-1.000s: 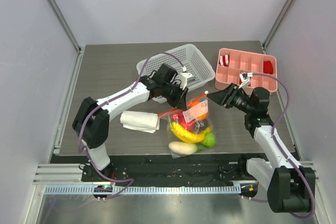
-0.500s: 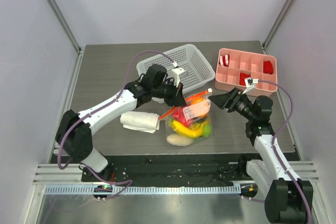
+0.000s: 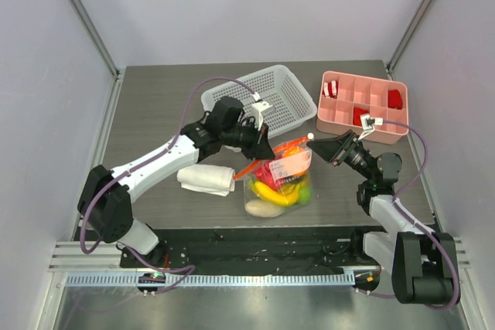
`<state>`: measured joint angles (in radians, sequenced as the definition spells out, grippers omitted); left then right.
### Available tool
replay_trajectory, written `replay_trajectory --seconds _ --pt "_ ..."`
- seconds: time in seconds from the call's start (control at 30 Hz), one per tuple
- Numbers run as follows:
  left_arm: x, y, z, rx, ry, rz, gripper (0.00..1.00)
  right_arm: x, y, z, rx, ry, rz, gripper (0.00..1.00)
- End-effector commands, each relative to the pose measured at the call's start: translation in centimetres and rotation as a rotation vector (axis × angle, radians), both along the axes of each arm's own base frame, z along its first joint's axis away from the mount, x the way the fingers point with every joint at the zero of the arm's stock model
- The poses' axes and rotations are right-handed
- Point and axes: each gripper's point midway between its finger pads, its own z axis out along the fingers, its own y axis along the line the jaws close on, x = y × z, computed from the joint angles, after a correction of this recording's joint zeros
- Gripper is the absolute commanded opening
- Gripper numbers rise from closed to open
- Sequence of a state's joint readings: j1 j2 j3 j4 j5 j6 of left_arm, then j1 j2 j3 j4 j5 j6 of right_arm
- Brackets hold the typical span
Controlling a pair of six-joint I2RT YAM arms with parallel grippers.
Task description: Open the zip-top bag and remove the fake food
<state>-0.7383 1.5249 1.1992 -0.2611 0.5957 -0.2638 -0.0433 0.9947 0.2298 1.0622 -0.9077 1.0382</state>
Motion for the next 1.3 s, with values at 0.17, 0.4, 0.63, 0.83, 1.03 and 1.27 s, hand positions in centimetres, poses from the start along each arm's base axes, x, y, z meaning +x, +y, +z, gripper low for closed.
replay_trajectory --seconds 0.17,0.4,0.63,0.83,1.03,1.27 --pt "-1.0 -0.6 3.1 -0.109 -0.044 -0.028 0.00 -2.2 1.2 3.0 0.073 -0.142 0.128 0.25" --pt "-0.8 -0.6 3.4 -0.115 -0.054 -0.016 0.00 -2.3 1.1 1.8 0.062 -0.110 0.110 0.27" --pt "-0.8 -0.5 3.3 -0.105 -0.043 -0.010 0.14 -1.5 0.9 1.1 0.004 -0.066 0.065 0.01" --pt "-0.7 -3.1 11.3 -0.274 -0.144 -0.035 0.68 -1.8 2.1 0.8 -0.053 -0.056 0.096 0.01" --pt "0.3 -7.4 10.7 -0.279 -0.048 -0.139 0.53 -2.1 2.6 0.6 -0.058 -0.052 0.116 0.01" --pt "0.4 -8.5 8.9 -0.249 -0.028 -0.137 0.51 -2.1 2.6 0.5 -0.066 -0.051 0.114 0.01"
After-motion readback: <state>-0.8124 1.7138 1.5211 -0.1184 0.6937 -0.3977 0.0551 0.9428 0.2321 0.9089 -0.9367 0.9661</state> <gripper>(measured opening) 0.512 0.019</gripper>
